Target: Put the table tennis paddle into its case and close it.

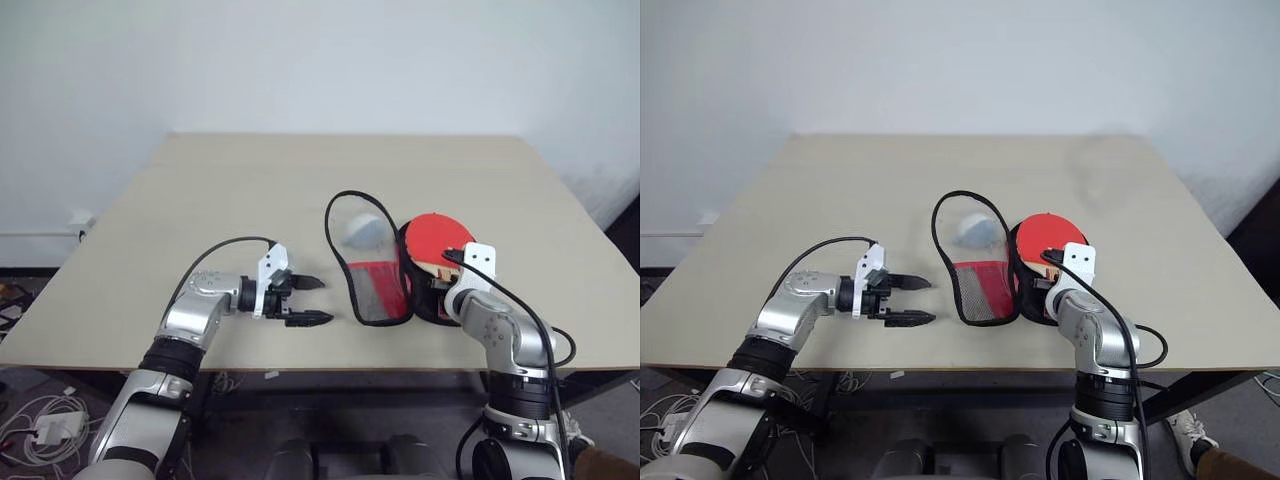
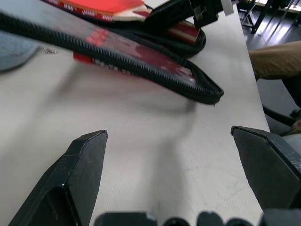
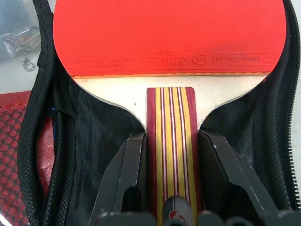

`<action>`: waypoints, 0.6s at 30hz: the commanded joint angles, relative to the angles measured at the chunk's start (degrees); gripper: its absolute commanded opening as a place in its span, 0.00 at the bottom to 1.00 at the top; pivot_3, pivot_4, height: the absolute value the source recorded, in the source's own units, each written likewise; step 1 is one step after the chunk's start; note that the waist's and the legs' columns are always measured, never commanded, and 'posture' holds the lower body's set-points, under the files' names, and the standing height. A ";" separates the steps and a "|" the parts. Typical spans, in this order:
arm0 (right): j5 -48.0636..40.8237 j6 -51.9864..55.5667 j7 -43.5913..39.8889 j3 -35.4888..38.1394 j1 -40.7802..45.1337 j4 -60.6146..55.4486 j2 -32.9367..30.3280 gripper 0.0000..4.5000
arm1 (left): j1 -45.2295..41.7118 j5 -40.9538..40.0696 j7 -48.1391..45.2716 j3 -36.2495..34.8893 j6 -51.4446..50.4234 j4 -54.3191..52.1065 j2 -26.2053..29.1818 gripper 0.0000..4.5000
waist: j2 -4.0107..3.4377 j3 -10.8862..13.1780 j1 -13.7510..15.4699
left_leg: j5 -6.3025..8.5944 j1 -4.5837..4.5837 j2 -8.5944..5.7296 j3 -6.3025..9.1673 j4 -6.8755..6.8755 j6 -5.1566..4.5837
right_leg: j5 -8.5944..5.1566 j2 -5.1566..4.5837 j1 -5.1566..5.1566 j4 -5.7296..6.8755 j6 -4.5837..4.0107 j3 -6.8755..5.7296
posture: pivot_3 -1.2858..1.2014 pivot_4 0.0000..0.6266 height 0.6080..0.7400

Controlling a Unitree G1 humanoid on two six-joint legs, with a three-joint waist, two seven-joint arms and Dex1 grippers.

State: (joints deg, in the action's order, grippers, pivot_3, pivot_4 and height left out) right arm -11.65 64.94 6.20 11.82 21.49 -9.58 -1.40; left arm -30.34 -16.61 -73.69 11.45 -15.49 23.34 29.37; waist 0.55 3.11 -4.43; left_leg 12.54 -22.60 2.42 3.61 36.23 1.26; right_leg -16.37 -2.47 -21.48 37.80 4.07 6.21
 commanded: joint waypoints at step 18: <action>2.28 3.24 0.19 0.26 1.08 3.96 -2.63 0.55 | -4.40 -0.54 1.99 -1.88 -2.05 -4.94 -3.55 1.00 | 0.12 -0.07 0.25 | 0.00 -0.02 -0.01 0.03 0.20 0.00 | 0.01 0.00 0.10 -0.01 -0.01 -0.04 | 0.52 0.00 1.00</action>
State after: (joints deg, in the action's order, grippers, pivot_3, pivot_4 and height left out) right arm -10.46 67.55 6.19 12.12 23.46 -7.21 -3.61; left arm -32.85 -16.72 -71.70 10.16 -17.94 20.64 26.22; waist 0.68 3.03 -4.18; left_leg 12.54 -22.62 2.41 3.64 36.43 1.26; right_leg -16.36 -2.47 -21.38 37.79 4.06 6.17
